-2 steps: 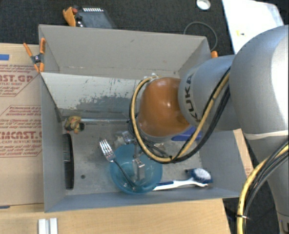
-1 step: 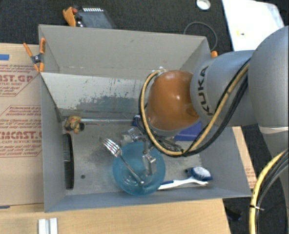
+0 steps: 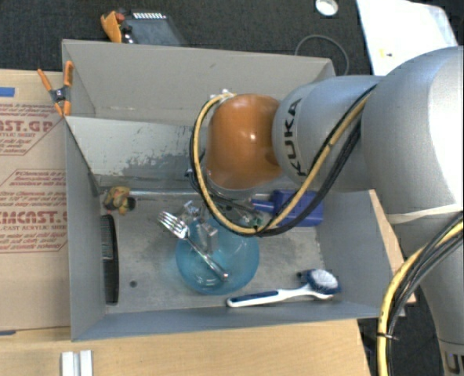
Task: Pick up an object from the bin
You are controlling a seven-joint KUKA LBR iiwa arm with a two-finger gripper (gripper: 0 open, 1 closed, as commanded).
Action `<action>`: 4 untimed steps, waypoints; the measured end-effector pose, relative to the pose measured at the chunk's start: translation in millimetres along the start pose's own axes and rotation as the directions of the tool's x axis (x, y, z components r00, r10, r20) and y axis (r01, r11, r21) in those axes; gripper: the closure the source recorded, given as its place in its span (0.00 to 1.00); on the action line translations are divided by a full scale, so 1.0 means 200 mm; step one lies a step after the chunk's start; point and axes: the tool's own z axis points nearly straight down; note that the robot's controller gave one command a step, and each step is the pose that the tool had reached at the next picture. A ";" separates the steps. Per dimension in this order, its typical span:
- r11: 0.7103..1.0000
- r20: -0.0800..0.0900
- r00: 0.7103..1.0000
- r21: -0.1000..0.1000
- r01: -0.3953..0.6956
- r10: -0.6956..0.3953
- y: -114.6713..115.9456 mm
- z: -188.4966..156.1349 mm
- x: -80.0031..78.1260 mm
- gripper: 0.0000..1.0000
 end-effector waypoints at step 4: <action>1.000 -0.008 1.000 -0.002 -0.016 0.016 0.03 -0.07 0.02 1.00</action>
Offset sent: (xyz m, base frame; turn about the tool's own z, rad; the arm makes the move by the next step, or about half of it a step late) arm 0.0000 0.0000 0.0000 0.0000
